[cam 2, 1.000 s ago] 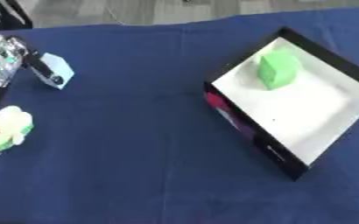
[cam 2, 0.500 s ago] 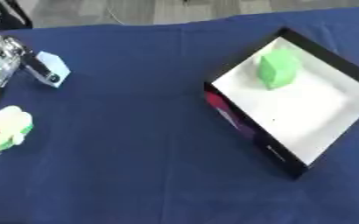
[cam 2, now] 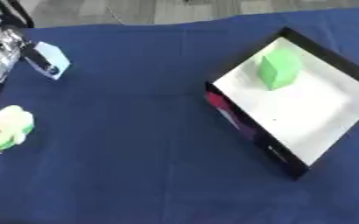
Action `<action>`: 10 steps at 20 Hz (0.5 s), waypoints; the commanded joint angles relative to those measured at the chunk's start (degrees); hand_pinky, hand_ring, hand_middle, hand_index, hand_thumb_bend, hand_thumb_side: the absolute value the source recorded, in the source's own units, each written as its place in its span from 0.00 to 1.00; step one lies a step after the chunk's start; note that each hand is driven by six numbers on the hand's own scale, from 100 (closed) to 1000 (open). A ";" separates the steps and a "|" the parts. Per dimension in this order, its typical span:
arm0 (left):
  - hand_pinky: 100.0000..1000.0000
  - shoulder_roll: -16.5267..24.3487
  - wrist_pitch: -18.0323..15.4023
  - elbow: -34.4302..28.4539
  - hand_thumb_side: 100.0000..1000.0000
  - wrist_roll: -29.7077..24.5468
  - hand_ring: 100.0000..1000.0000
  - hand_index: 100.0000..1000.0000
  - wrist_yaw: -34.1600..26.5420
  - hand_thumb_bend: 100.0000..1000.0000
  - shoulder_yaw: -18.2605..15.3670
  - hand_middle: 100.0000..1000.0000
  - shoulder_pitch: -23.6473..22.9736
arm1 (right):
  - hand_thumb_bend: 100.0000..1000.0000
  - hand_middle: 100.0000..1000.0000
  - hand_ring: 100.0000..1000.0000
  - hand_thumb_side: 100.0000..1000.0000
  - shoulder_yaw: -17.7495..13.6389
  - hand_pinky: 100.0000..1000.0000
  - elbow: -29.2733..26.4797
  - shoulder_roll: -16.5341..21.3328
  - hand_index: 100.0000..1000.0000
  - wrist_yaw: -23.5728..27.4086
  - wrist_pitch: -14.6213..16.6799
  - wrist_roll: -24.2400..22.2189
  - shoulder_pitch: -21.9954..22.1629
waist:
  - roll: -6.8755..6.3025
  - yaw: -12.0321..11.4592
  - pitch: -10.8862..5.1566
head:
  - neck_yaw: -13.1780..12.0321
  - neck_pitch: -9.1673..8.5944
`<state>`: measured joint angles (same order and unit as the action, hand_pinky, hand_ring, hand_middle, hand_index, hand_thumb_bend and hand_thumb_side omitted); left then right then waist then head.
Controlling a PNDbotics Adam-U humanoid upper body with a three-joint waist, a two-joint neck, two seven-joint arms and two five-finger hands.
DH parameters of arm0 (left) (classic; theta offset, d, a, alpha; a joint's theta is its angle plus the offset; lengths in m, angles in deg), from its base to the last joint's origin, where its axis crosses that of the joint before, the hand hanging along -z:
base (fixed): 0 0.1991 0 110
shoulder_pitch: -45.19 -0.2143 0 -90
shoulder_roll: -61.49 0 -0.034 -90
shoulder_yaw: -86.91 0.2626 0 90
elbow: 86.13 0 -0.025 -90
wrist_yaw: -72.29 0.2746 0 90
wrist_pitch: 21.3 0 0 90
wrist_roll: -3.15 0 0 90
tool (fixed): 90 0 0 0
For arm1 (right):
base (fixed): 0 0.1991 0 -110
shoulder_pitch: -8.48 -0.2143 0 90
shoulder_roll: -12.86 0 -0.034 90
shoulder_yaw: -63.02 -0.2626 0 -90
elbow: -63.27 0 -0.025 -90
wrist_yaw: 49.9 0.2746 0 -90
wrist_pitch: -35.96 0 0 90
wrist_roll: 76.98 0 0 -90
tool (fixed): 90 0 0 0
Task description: Pick up the objects with one hand, pass them to the other hand, and then place them into the box on the other side of the table.
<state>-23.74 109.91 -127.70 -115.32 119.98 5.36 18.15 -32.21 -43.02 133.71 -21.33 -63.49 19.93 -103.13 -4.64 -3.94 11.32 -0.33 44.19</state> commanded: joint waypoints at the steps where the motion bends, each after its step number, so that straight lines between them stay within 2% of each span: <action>1: 0.80 2.93 3.91 -5.12 0.00 -2.82 0.75 0.45 -1.45 0.21 0.38 0.63 0.36 | 0.16 0.86 0.96 0.14 -1.08 1.00 -0.84 1.67 0.97 0.29 0.37 0.12 -0.36 | 0.53 -0.10 -1.49 | 0.31 -0.08; 7: 0.76 4.69 3.89 -15.79 0.00 0.97 0.72 0.44 -7.40 0.08 1.13 0.59 -3.19 | 0.16 0.86 0.96 0.13 -1.14 1.00 -1.67 1.89 0.96 0.47 0.69 0.21 -0.26 | 0.84 -0.17 -1.66 | 0.89 -0.29; 10: 0.76 5.32 3.19 -20.68 0.00 4.36 0.72 0.44 -11.38 0.05 1.43 0.58 -5.47 | 0.19 0.86 0.96 0.14 -1.17 1.00 -2.11 1.96 0.96 0.47 0.82 0.13 -0.27 | 1.09 -0.21 -1.73 | 1.48 -0.56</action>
<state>-20.88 112.33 -145.58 -111.33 110.10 6.78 11.86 -32.53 -43.99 133.71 -21.03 -63.03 20.08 -102.85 -4.55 -4.02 11.28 0.84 44.17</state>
